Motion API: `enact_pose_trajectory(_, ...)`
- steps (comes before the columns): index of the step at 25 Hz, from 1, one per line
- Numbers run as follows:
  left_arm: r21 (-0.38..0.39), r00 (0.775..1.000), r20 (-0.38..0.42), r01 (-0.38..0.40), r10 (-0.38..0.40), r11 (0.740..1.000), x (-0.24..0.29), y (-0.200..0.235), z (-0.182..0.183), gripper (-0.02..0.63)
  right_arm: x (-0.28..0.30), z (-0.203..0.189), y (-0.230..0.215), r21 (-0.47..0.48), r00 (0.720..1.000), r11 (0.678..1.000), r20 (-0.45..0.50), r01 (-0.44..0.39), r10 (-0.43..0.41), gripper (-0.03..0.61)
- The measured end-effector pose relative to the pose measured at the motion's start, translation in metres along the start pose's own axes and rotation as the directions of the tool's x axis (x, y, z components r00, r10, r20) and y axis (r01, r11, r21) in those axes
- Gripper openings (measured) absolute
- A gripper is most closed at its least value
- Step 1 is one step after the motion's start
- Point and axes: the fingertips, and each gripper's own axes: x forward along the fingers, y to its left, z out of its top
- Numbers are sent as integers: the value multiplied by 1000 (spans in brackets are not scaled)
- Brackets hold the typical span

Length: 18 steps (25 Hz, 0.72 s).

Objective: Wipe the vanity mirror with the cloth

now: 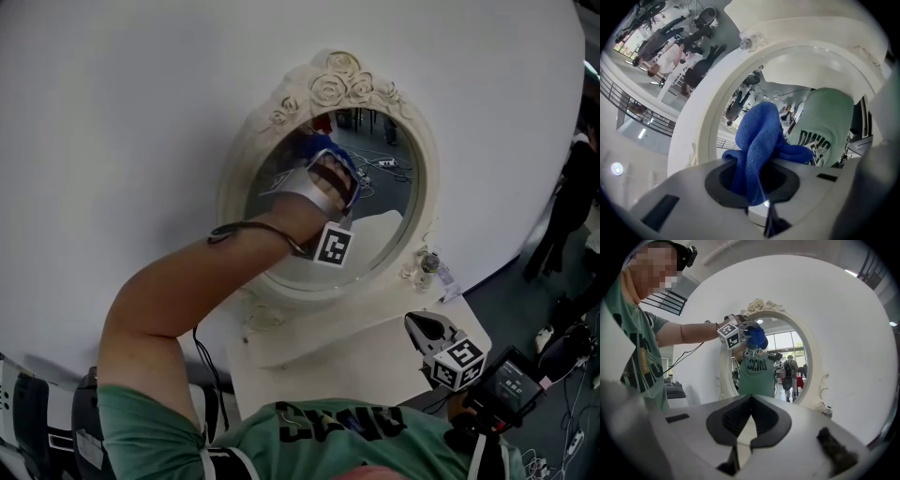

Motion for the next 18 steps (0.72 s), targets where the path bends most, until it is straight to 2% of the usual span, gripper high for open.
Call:
enact_pose_trajectory(10, 25, 993, 38, -115, 114, 993, 72, 101, 86, 71, -60, -37, -56, 87, 991, 987, -10, 137, -137, 8)
enact_pose_trajectory(13, 32, 993, 30, -113, 112, 993, 82, 117, 98, 71, -73, -47, -63, 112, 987, 981, -17, 159, -158, 8)
enact_pose_trajectory(18, 41, 994, 32, -106, 105, 994, 81, 118, 100, 69, -76, -54, -65, 143, 988, 978, -12, 151, -151, 8)
